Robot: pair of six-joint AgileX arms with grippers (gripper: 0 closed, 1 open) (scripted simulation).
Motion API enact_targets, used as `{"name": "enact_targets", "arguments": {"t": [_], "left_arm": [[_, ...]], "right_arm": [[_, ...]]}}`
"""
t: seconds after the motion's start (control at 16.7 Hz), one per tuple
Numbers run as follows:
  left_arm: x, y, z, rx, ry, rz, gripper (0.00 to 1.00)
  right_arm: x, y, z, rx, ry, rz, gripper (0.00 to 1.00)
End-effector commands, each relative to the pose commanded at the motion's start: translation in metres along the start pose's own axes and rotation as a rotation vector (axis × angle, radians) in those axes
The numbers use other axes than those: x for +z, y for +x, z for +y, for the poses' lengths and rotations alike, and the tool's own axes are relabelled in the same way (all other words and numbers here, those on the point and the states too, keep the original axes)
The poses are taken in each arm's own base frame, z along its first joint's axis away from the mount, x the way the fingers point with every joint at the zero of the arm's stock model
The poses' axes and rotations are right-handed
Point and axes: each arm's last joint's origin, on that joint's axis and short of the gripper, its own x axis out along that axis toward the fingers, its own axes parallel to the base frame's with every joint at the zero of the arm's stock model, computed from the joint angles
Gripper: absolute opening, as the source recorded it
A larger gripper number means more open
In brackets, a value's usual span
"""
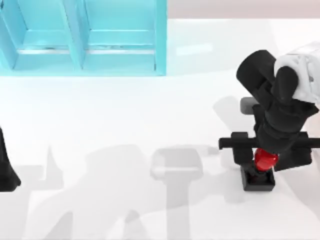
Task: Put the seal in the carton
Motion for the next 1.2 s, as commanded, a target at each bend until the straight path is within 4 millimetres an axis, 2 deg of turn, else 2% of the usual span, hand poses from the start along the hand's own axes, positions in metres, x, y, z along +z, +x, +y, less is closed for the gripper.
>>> {"name": "enact_targets", "arguments": {"t": [0.3,0.36,0.9,1.02,1.2], "left_arm": [[0.0,0.0,0.0,0.0,0.0,0.0,1.0],[0.0,0.0,0.0,0.0,0.0,0.0,1.0],[0.0,0.0,0.0,0.0,0.0,0.0,1.0],[0.0,0.0,0.0,0.0,0.0,0.0,1.0],[0.0,0.0,0.0,0.0,0.0,0.0,1.0]], "right_arm": [[0.0,0.0,0.0,0.0,0.0,0.0,0.02],[0.0,0.0,0.0,0.0,0.0,0.0,0.0],[0.0,-0.001,0.0,0.0,0.002,-0.001,0.0],[0.003,-0.011,0.002,0.001,-0.001,-0.004,0.0],[0.005,-0.043,0.003,-0.003,0.002,0.004,0.0]]}}
